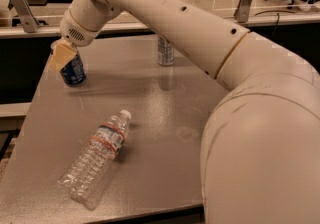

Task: Pick pepsi can

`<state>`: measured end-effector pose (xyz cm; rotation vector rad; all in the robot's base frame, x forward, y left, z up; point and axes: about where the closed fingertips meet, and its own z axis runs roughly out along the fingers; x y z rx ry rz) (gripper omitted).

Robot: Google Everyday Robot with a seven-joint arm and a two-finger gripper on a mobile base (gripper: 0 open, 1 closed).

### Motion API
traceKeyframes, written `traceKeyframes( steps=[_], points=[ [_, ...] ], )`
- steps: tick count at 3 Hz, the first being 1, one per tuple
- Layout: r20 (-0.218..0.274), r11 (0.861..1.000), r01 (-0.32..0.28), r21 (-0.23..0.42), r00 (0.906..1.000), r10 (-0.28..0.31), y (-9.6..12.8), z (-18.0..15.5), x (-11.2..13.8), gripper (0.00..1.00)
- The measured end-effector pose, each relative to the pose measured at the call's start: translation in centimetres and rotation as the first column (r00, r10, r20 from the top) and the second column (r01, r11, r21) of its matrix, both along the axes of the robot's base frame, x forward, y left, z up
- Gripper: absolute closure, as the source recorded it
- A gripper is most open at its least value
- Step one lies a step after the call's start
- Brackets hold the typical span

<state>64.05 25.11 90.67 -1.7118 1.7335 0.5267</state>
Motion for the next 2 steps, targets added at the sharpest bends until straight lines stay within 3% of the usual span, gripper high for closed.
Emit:
traceKeyframes(
  steps=[1, 2],
  points=[
    [0.007, 0.999, -0.041, 0.000, 0.9991, 0.041, -0.9, 2.8, -1.3, 0.71],
    [0.017, 0.997, -0.075, 0.011, 0.9970, 0.075, -1.9, 5.2, -2.6, 0.93]
  ],
)
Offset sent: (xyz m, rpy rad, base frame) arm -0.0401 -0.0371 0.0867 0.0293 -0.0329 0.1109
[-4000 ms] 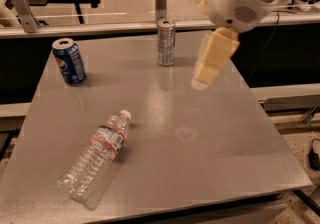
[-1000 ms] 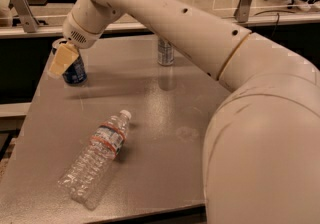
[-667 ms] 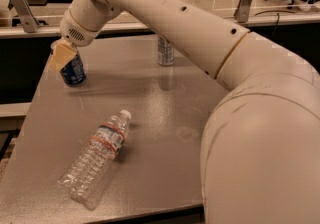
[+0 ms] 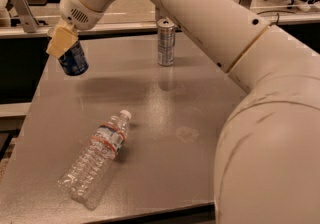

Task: Pick pepsi can

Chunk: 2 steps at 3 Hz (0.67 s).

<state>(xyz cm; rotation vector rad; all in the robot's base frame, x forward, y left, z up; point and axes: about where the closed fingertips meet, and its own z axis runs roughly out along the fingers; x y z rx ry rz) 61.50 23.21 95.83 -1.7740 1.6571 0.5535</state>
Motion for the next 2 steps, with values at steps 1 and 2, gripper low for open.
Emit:
traceKeyframes(
  steps=[1, 2],
  points=[
    [0.007, 0.998, -0.055, 0.016, 0.9985, 0.054, -1.1, 3.1, -1.5, 1.00],
    [0.005, 0.992, -0.124, 0.021, 0.9923, 0.124, -1.7, 6.2, -3.1, 1.00]
  ],
)
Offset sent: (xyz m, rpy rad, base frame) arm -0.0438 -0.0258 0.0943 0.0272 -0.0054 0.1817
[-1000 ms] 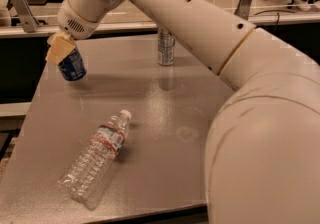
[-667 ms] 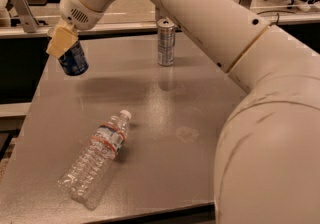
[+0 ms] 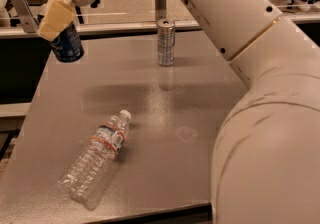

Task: Pick pepsi can

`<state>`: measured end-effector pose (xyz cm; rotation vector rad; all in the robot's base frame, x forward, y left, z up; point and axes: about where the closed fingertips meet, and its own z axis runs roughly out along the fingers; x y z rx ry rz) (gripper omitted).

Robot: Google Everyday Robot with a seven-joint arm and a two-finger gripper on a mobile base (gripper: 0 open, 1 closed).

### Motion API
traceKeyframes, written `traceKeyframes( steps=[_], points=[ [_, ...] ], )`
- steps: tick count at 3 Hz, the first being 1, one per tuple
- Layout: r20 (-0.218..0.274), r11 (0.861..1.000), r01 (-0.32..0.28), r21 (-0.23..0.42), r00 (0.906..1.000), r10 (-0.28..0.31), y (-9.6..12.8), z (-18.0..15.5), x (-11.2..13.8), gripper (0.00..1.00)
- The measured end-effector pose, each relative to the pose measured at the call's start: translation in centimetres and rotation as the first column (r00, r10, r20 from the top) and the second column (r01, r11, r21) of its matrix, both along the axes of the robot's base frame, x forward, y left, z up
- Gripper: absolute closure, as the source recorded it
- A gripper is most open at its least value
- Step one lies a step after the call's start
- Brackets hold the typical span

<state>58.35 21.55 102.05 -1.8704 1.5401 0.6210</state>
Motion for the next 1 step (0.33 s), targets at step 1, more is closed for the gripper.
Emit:
traceKeyframes(
  steps=[1],
  points=[
    [-0.001, 1.000, -0.001, -0.002, 1.0000, 0.001, -0.05, 0.02, -0.03, 1.00]
  ],
)
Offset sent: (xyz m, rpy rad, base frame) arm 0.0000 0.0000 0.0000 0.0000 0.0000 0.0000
